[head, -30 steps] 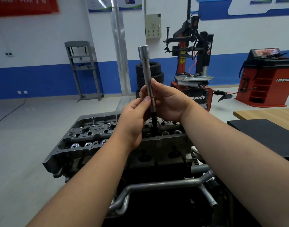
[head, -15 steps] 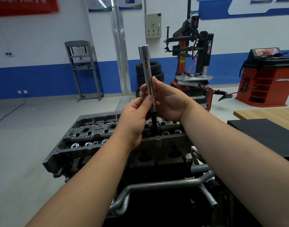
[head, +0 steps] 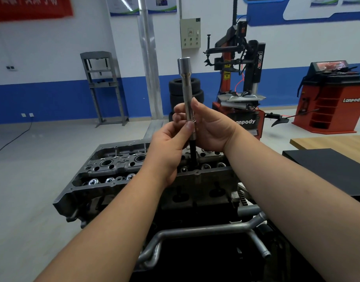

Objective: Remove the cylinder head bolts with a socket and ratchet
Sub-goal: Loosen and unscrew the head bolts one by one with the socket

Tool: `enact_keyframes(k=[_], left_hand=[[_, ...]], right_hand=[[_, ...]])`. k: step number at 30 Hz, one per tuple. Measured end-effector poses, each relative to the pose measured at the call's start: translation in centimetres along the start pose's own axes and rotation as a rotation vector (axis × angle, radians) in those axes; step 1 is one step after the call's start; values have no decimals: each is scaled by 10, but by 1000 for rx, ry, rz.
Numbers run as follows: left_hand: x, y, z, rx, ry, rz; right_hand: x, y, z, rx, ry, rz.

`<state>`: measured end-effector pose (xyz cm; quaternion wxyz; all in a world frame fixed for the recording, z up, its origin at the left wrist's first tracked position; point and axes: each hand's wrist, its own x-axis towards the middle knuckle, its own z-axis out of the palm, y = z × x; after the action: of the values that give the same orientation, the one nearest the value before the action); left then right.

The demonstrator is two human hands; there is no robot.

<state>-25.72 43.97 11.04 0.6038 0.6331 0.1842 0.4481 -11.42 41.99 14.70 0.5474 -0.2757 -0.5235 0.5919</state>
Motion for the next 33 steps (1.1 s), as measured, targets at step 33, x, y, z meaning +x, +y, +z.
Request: enact_keyframes(k=[33], left_hand=[[0,0,-2,-10,-9,-41]], right_hand=[[1,1,-3,-44,104,-10]])
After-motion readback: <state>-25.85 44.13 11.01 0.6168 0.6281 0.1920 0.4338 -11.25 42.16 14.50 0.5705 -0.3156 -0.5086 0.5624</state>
